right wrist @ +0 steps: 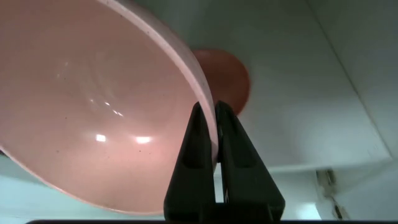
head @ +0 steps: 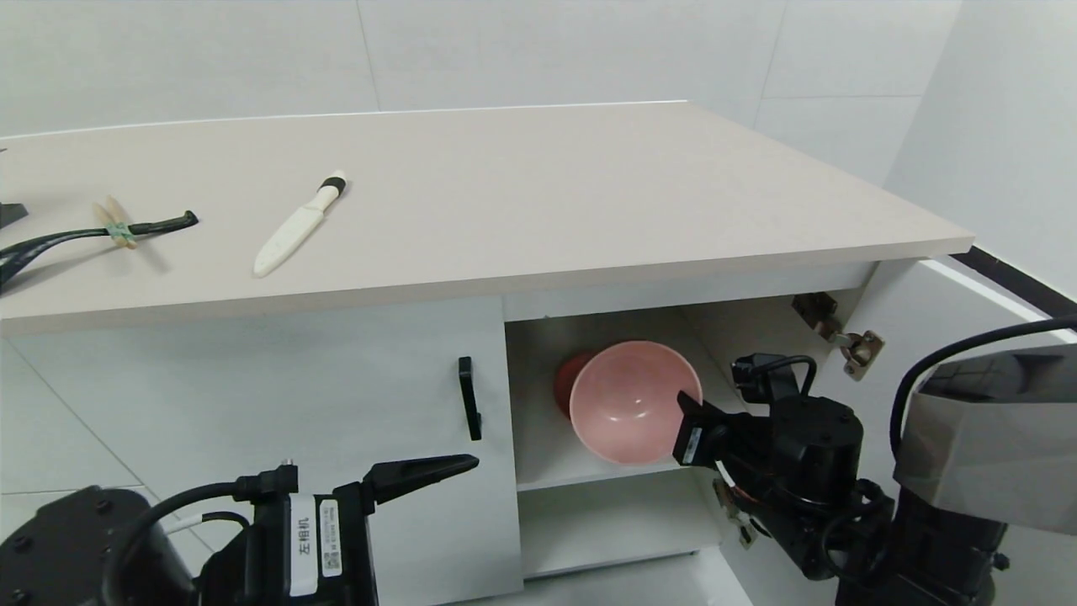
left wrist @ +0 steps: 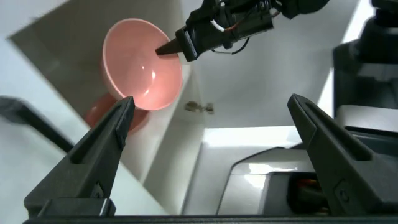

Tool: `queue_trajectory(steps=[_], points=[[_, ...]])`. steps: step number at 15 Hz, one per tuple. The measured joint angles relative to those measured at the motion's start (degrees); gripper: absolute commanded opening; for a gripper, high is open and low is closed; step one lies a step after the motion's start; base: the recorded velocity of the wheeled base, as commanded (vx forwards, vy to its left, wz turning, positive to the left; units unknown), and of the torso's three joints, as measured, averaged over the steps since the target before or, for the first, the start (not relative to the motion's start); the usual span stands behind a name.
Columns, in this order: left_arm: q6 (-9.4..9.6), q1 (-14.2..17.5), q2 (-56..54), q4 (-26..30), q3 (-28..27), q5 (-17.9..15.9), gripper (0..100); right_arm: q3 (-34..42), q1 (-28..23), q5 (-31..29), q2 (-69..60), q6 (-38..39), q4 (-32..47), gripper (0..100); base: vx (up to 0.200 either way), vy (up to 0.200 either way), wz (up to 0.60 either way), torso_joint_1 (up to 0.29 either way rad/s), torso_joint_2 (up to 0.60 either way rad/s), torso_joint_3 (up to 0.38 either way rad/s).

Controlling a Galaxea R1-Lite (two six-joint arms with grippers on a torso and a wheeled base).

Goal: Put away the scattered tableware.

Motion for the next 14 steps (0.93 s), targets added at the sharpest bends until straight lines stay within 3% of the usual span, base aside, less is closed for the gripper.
queue_trajectory(steps=[2, 6, 8, 12, 14], points=[[0.0, 1.07, -1.35, 0.0, 0.06, 0.07, 100, -2.27, -1.65, 3.99, 1.84, -0.51, -0.01, 0, 0.0, 0.0, 0.0, 0.0, 0.0, 0.0], [0.01, 1.1, -5.51, 0.88, 0.13, 0.07, 100, -4.67, -4.02, 5.14, 4.94, -0.84, -0.01, 0, 0.0, 0.0, 0.0, 0.0, 0.0, 0.0], [0.01, 1.38, -8.55, 6.3, 0.16, 0.11, 100, -7.73, -5.56, 6.05, 6.81, -2.29, -0.06, 0, 0.0, 0.0, 0.0, 0.0, 0.0, 0.0], [-0.56, 2.93, -19.43, 22.97, 0.16, 0.11, 100, -11.95, -6.75, 8.57, 10.25, -2.68, -0.01, 0, 0.0, 0.0, 0.0, 0.0, 0.0, 0.0], [-2.71, 4.46, -26.88, 32.37, 0.13, 0.05, 100, -13.48, -6.84, 9.34, 11.82, -2.84, -0.04, 0, 0.0, 0.0, 0.0, 0.0, 0.0, 0.0]])
